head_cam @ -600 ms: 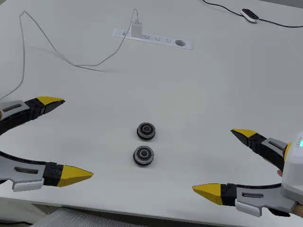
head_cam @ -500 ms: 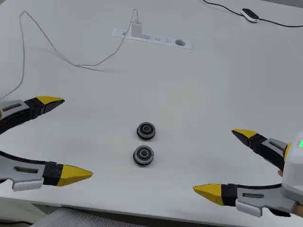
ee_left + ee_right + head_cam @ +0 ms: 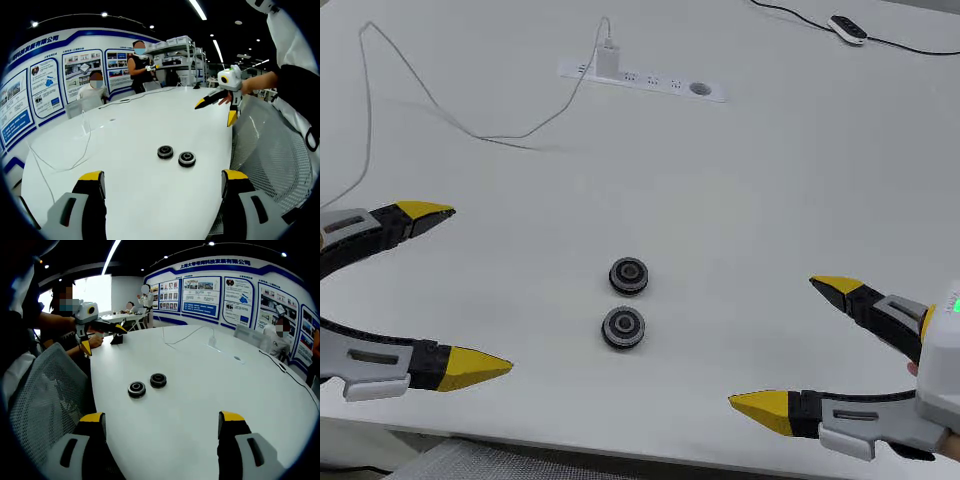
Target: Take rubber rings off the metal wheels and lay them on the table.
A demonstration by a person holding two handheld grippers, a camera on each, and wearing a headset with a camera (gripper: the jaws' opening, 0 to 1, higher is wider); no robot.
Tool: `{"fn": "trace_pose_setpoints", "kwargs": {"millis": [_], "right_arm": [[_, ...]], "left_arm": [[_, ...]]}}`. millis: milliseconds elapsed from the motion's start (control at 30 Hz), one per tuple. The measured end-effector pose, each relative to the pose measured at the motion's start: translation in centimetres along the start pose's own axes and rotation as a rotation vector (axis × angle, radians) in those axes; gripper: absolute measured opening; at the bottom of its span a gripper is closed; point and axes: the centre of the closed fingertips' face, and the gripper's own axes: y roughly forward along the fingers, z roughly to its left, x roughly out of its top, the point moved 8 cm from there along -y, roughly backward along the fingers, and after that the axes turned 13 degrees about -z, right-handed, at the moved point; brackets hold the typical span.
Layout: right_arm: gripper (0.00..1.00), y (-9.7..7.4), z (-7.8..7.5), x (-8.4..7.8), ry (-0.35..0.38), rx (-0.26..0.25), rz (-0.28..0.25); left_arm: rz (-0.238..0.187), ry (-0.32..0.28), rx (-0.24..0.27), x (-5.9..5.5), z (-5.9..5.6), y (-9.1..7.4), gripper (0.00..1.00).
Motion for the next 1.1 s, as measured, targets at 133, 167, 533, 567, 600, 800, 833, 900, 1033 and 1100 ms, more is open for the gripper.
{"fn": "trace_pose_setpoints", "kwargs": {"millis": [133, 167, 533, 567, 600, 800, 833, 900, 1033, 1100], "right_arm": [[0.94, -0.02, 0.06, -0.02, 0.011, 0.0, -0.007], [0.94, -0.02, 0.09, -0.04, 0.013, 0.002, -0.007], [0.93, -0.02, 0.02, -0.51, 0.034, 0.002, -0.018], [0.93, 0.01, 0.02, -0.62, 0.039, 0.002, -0.018], [0.93, 0.03, 0.05, -0.65, 0.041, 0.004, -0.017], [0.93, 0.0, 0.04, -0.43, 0.037, 0.006, -0.02], [0.92, -0.01, 0.0, -0.36, 0.037, 0.005, -0.022], [0.92, -0.04, -0.02, -0.3, 0.034, 0.004, -0.022], [0.92, -0.07, 0.02, -0.3, 0.035, 0.001, -0.021], [0.92, -0.1, 0.11, -0.38, 0.032, 0.002, -0.018]], "left_arm": [[0.006, 0.004, -0.008, -0.11, -0.21, 0.04, 0.99], [0.012, 0.005, -0.011, -0.16, -0.26, 0.04, 0.99], [0.038, 0.013, -0.031, 0.19, -0.44, 0.38, 0.99], [0.039, 0.017, -0.033, 0.29, -0.45, 0.37, 0.99], [0.039, 0.02, -0.033, 0.36, -0.43, 0.35, 0.99], [0.024, 0.011, -0.017, 0.42, -0.17, 0.19, 0.99], [0.024, 0.011, -0.018, 0.41, -0.19, 0.18, 0.99], [0.025, 0.013, -0.022, 0.37, -0.22, 0.18, 0.98], [0.024, 0.016, -0.025, 0.34, -0.25, 0.18, 0.98], [0.021, 0.014, -0.026, 0.32, -0.27, 0.21, 0.98]]}}
